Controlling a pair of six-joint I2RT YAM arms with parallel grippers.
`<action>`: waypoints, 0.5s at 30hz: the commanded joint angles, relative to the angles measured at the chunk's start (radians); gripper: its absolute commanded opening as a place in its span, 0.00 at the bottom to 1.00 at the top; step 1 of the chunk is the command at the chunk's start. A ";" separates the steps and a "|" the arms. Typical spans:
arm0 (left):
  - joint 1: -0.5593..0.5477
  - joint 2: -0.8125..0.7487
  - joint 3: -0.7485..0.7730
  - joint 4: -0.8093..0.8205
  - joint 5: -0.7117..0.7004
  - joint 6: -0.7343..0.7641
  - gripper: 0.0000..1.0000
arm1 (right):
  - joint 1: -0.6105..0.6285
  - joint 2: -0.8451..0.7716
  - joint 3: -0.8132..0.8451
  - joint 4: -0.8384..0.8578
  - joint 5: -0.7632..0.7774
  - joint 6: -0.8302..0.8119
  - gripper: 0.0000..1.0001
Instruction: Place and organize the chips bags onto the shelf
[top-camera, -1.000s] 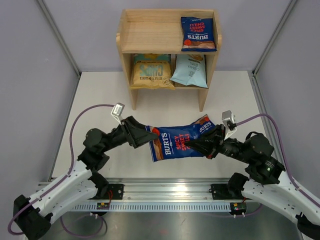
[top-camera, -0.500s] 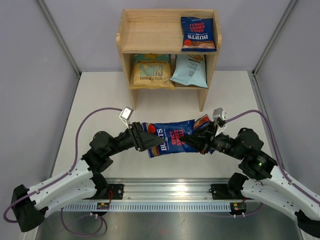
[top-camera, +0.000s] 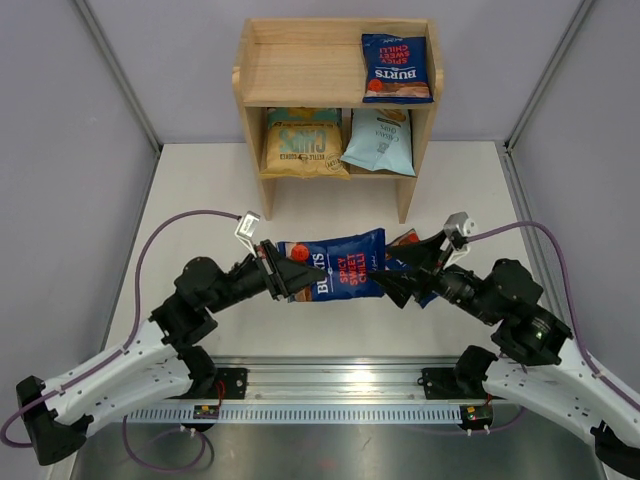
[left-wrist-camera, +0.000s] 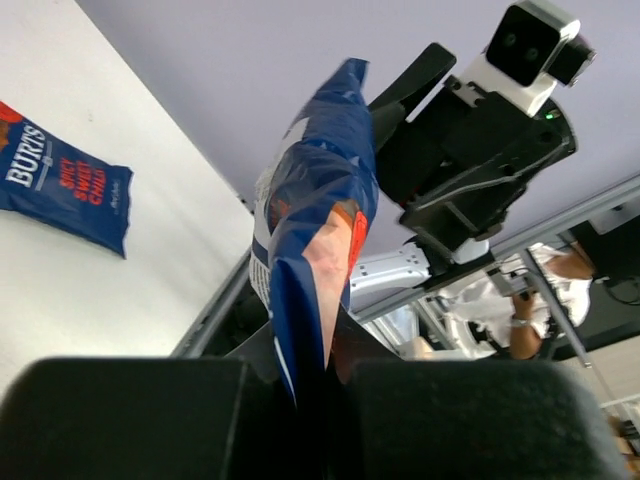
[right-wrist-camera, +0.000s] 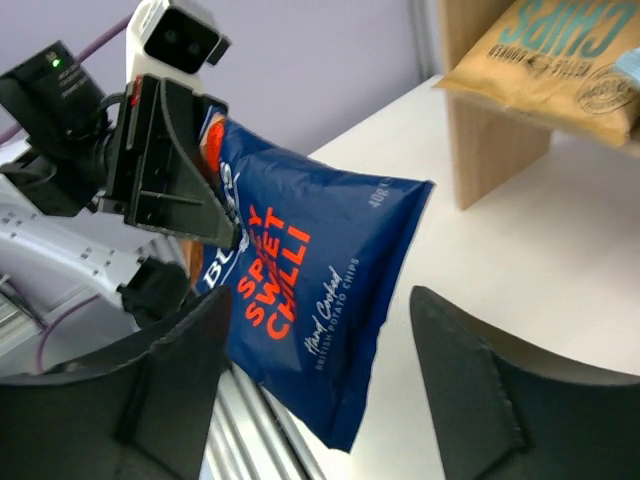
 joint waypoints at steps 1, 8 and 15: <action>0.003 -0.023 0.093 -0.017 -0.038 0.086 0.05 | -0.003 -0.035 0.076 -0.056 0.132 -0.021 0.81; 0.058 0.005 0.197 -0.011 -0.119 0.028 0.05 | -0.001 -0.078 0.151 -0.239 0.361 0.097 0.99; 0.072 0.093 0.395 -0.128 -0.445 -0.035 0.05 | -0.001 -0.109 0.145 -0.339 0.522 0.245 0.99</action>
